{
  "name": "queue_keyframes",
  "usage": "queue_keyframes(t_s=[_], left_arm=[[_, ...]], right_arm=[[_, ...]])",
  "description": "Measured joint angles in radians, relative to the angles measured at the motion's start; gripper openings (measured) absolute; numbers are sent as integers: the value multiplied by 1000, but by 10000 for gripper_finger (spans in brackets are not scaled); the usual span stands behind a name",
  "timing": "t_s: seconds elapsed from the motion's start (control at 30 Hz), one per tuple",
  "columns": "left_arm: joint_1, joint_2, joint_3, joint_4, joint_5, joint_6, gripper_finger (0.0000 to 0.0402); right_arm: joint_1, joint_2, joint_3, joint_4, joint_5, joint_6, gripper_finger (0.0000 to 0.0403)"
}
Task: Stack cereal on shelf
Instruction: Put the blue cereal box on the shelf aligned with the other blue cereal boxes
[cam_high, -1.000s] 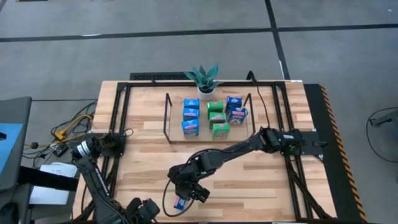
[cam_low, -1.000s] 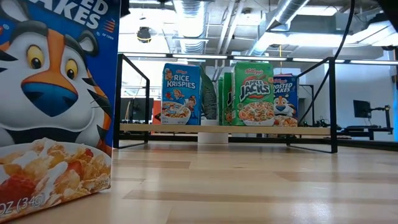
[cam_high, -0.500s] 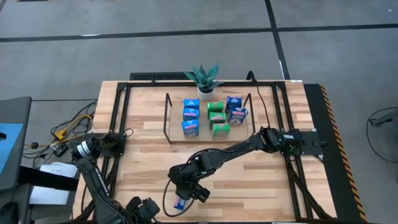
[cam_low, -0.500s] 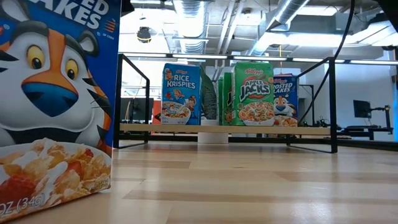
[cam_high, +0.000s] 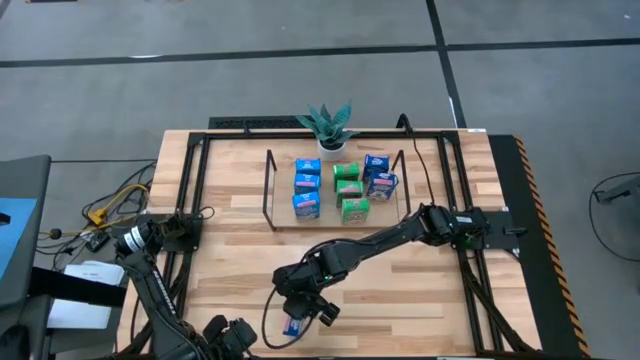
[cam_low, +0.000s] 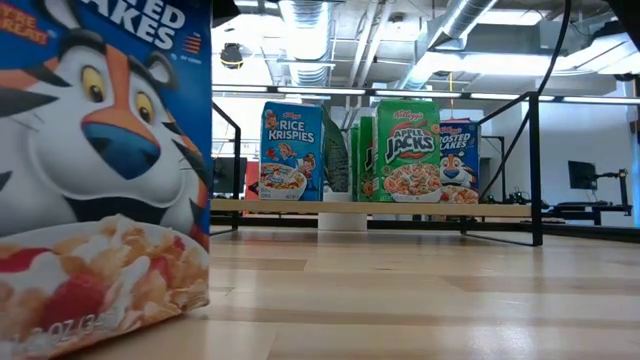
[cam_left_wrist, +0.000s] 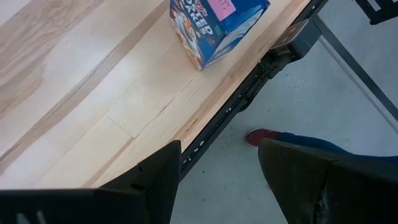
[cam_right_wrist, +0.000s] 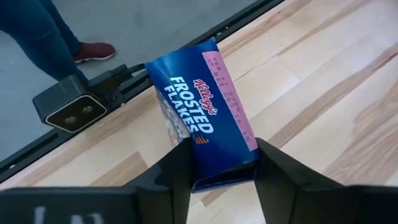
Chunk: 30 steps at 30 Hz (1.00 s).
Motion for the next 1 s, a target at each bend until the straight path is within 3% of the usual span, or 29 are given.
queue_keyframes(t_s=[0.3, 0.57, 0.8, 1.0], left_arm=[[0, 0, 0, 0, -2, 0, 203], [0, 0, 0, -26, -25, 4, 203], [0, 0, 0, -43, -63, 19, 203], [3, -1, 0, -61, -127, 35, 203]], right_arm=[[-28, -27, -1, -71, -20, 61, 179], [-107, -130, 1, -255, -28, 74, 171], [-210, -287, 2, -537, -26, 97, 171], [-306, -523, -2, -693, -16, 136, 181]])
